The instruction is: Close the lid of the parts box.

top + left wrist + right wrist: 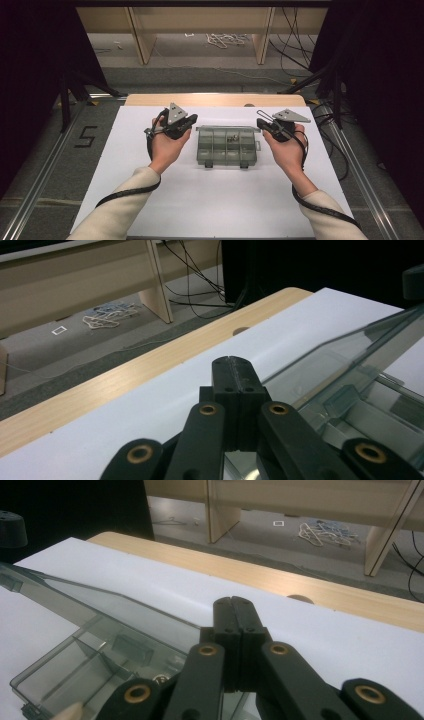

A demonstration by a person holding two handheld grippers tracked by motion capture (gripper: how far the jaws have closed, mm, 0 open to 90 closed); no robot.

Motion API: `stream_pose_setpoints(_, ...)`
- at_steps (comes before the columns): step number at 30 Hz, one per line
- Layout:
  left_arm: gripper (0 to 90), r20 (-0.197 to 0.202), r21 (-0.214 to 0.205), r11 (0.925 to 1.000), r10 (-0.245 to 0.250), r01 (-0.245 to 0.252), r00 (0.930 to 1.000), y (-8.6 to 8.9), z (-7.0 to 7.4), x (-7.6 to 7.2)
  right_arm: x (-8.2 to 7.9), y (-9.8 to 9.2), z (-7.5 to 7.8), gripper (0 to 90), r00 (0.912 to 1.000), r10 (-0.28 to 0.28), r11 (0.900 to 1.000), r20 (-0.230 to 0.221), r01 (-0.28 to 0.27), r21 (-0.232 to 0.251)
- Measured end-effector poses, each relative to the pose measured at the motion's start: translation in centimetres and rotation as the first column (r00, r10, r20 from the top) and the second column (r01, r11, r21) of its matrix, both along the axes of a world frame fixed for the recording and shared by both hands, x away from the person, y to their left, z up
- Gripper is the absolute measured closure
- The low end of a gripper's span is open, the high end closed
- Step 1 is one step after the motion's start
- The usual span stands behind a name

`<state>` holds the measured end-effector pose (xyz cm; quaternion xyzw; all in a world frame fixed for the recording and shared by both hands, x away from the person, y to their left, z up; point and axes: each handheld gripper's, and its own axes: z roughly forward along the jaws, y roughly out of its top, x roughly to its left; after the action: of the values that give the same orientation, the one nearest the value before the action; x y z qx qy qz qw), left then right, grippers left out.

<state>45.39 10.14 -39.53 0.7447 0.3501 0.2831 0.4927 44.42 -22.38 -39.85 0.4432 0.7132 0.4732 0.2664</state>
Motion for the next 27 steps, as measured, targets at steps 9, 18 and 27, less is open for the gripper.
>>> stream_pose_setpoints(9, 89.9, -0.015, 0.023, 0.9993, -0.030, 0.030, 0.9994, -0.1, -0.4, -0.8, -0.5, -0.3, -0.7, 90.0, 0.9996, 0.017, 0.9998, -0.022, -0.018, -0.014)
stream_pose_setpoints(18, 89.9, -0.042, 0.052, 0.9968, -0.059, 0.061, 0.9974, -0.5, -1.4, -1.5, -1.2, -0.2, -1.6, 90.0, 0.9984, 0.037, 0.9992, -0.043, -0.038, -0.010)
stream_pose_setpoints(27, 89.9, -0.077, 0.103, 0.9904, -0.085, 0.093, 0.9934, -0.2, -2.4, -2.2, -1.7, 0.0, -2.3, 90.0, 0.9955, 0.052, 0.9982, -0.079, -0.054, -0.024)
